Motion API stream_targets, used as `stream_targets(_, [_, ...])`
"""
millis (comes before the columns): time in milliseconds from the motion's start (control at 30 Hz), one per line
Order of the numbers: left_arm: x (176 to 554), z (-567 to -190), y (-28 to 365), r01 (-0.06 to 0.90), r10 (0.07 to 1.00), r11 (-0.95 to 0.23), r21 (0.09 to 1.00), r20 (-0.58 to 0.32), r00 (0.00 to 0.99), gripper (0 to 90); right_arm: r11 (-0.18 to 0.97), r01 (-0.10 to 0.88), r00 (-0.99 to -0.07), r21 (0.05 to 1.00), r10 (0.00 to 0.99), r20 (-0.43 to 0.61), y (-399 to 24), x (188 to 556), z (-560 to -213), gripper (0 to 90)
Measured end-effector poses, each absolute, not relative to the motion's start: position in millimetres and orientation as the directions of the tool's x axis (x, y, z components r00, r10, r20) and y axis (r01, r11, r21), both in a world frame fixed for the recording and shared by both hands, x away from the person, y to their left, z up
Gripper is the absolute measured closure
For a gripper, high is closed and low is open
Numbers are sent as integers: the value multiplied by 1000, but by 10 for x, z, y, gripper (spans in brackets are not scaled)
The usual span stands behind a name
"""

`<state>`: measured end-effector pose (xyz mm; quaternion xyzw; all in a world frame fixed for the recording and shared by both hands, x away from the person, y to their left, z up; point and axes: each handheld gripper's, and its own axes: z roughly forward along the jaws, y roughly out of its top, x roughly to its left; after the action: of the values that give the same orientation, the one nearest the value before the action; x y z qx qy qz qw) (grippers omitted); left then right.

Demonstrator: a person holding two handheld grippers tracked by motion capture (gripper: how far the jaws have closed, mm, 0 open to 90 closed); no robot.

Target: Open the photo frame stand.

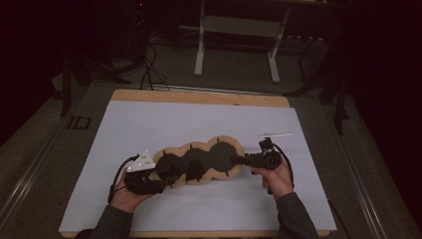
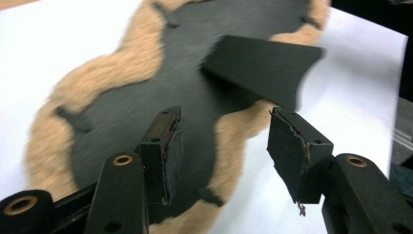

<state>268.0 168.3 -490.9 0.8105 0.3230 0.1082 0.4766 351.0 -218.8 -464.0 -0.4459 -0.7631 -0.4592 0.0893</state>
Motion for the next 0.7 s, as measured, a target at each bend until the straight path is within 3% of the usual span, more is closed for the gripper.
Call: stream_targets(700, [2871,-5059,2146,564,772,-154,811,-257,581,456,212,738,-615,640,602,510,-2177,3487,-4624,568])
